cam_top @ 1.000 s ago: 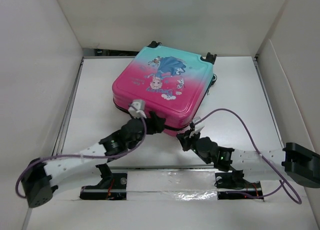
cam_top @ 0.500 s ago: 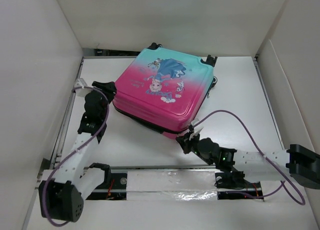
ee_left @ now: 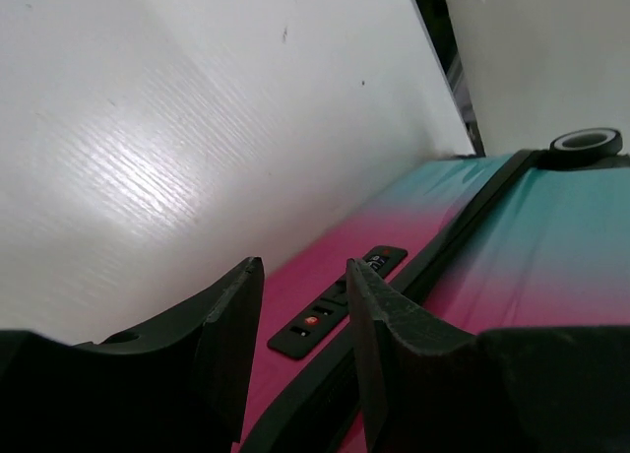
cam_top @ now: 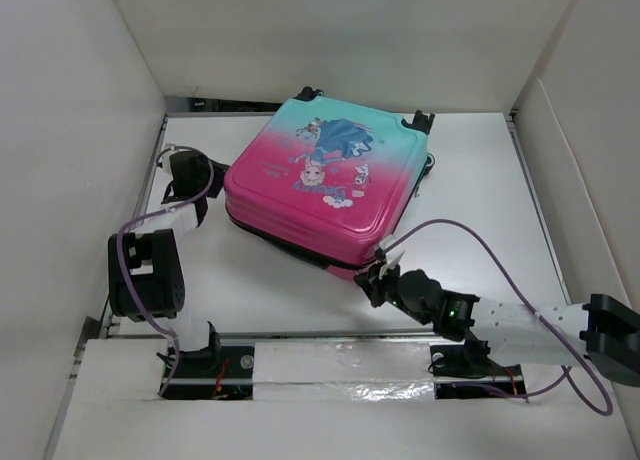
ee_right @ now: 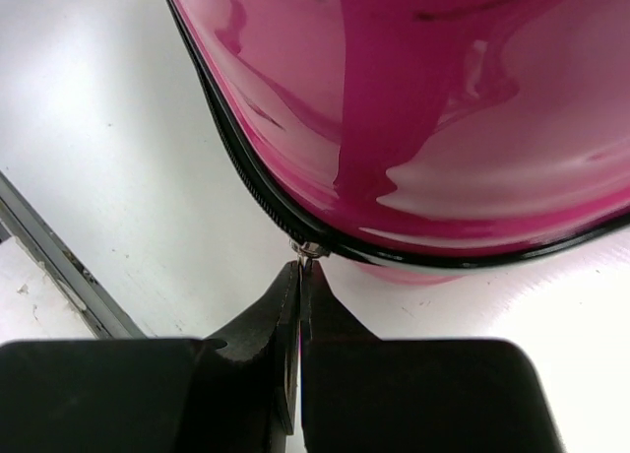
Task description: Pack the luggage
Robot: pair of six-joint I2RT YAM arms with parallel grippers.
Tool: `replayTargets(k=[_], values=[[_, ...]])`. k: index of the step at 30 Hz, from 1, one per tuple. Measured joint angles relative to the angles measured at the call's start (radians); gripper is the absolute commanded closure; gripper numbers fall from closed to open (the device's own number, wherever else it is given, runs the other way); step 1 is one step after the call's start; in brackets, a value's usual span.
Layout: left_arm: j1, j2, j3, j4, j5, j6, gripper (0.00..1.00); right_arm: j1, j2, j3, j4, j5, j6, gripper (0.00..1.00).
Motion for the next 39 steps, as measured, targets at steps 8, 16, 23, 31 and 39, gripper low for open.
replayTargets(k=[8, 16, 23, 31, 39], values=[[-0.100, 0.029, -0.032, 0.138, -0.020, -0.018, 0.64, -0.158, -0.026, 0.006, -0.056, -0.162, -0.035, 1.00], [-0.263, -0.086, -0.298, 0.356, -0.274, -0.087, 0.61, -0.310, -0.148, 0.031, -0.313, -0.198, -0.095, 1.00], [-0.386, -0.108, -0.334, 0.389, -0.448, -0.073, 0.57, -0.277, 0.121, 0.237, -0.356, -0.111, -0.141, 1.00], [-0.606, -0.176, -0.375, 0.362, -0.257, -0.014, 0.57, -0.086, 0.304, 0.325, -0.239, -0.108, -0.141, 1.00], [-0.654, -0.242, -0.465, 0.424, -0.288, -0.042, 0.59, -0.087, 0.349, 0.356, -0.224, -0.149, -0.153, 1.00]])
